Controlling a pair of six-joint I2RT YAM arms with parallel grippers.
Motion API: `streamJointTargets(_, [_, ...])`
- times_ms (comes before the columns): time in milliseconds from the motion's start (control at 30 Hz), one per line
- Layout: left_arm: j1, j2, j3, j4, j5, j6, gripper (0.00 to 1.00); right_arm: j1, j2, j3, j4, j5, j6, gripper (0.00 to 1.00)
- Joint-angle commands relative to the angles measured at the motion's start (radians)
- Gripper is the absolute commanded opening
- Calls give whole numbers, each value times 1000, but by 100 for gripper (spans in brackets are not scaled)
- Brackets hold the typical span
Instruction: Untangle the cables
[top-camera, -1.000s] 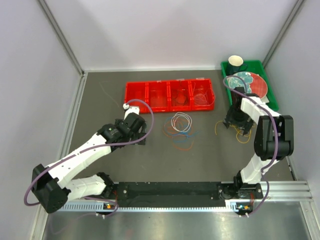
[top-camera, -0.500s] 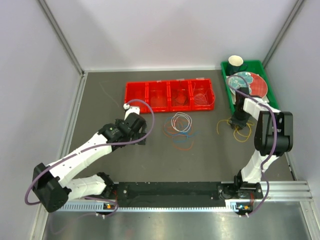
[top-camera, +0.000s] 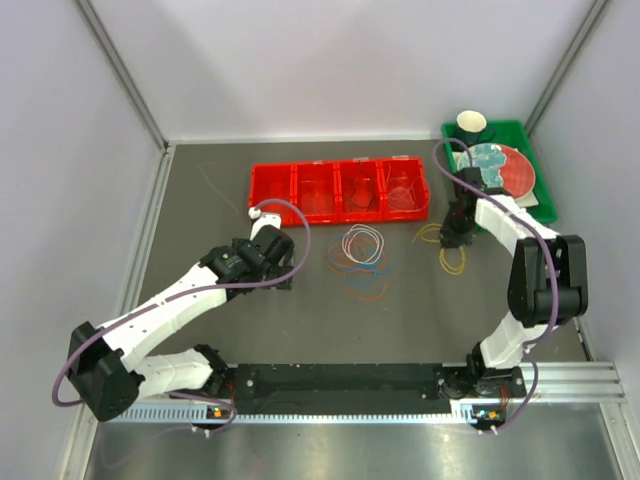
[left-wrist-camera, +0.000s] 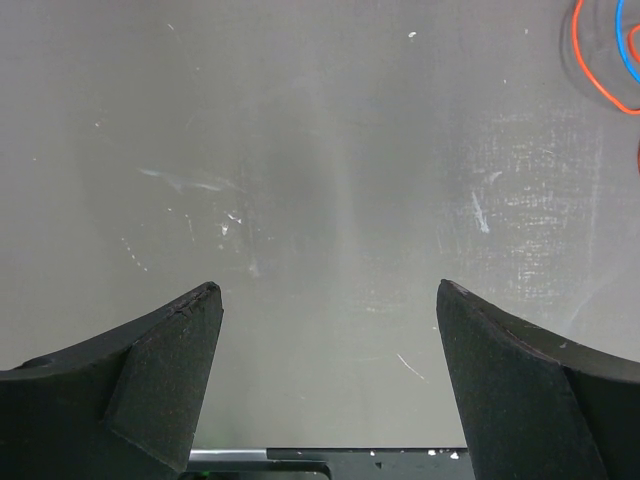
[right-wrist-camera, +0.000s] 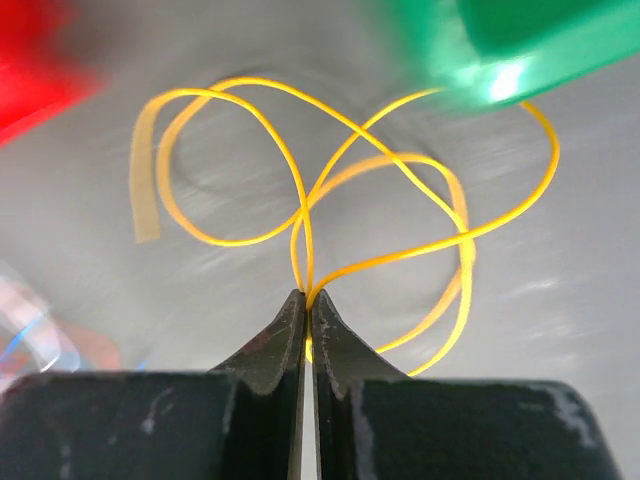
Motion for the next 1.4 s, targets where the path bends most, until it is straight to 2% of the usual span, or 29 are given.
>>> streamJointTargets(0, [-6, -19, 0, -4, -32, -4, 92, 89, -117, 141, -14, -81, 44, 0])
streamJointTargets(100, [-6, -36, 20, -14, -36, -12, 91, 130, -129, 235, -20, -124, 63, 0])
streamJointTargets(267, [-6, -69, 94, -120, -59, -44, 92, 184, -118, 391, -34, -181, 77, 0])
streamJointTargets(467, [-6, -186, -12, -3, -62, -39, 92, 215, -78, 551, -17, -265, 112, 0])
streamJointTargets(700, [-6, -243, -23, 11, -85, -30, 92, 252, 0, 758, -17, -327, 127, 0])
streamJointTargets(867, [-6, -214, -21, 7, -76, -27, 91, 267, 73, 815, 6, -361, 156, 0])
streamJointTargets(1367, [-6, -201, -25, 7, -82, -26, 91, 322, 300, 996, -28, -335, 138, 0])
